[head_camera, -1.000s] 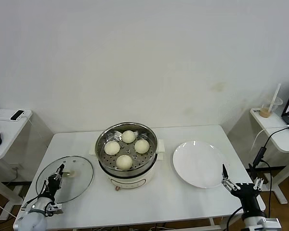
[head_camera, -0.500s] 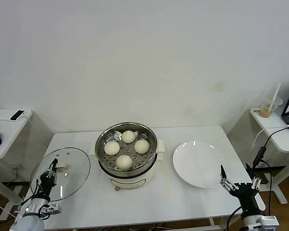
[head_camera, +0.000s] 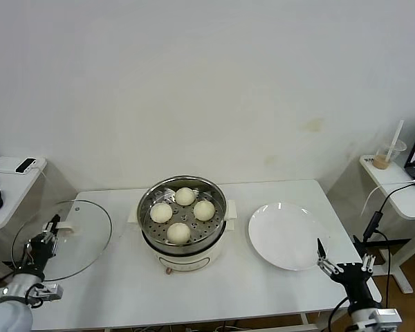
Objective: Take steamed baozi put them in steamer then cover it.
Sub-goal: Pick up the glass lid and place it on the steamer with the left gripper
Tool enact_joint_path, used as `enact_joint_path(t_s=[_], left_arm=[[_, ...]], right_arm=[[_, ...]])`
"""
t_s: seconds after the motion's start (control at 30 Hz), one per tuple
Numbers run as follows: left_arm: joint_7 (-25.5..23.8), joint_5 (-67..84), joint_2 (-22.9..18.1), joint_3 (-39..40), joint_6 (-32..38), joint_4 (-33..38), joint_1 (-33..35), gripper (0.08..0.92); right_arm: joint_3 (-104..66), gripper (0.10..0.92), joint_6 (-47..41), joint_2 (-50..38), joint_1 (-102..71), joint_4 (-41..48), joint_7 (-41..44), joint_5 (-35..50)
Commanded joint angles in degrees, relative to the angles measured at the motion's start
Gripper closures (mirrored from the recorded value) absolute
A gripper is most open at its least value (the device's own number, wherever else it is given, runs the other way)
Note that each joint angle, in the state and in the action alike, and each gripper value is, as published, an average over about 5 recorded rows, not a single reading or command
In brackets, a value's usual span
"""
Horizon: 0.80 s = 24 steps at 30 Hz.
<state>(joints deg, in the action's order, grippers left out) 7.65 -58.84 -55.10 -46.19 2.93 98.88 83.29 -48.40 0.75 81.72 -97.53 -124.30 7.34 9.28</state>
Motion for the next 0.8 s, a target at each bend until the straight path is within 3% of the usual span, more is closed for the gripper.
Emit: enact_joint_path(t_s=[0.03,0.27,0.53,0.8], left_arm=[[-10.1,6.4,5.3,1.2,-7.5,12.3,0.2,0.856],[-11.8,8.1,7.7,12.7,-16.9,17.9,-5.8,0.856],[-14.9,6.4,8.6,25.9,-23.3,19.1,-16.1,0.856],[-18.2,3.1,2.8,37.8,-26.9,15.4,-29.0,0.856]], right_arm=[[0.0,0.203,0.0,0.2,-0.2,0.0,0.1,-0.7],[0.5,0.203,0.4,1.2,0.1,0.7,-0.2,-2.2],[2.2,0.203,0.9,2.5,1.1,2.0,-0.1,-5.4],[4.2,0.203,1.0,4.9,2.6,3.9,0.0,-9.1]])
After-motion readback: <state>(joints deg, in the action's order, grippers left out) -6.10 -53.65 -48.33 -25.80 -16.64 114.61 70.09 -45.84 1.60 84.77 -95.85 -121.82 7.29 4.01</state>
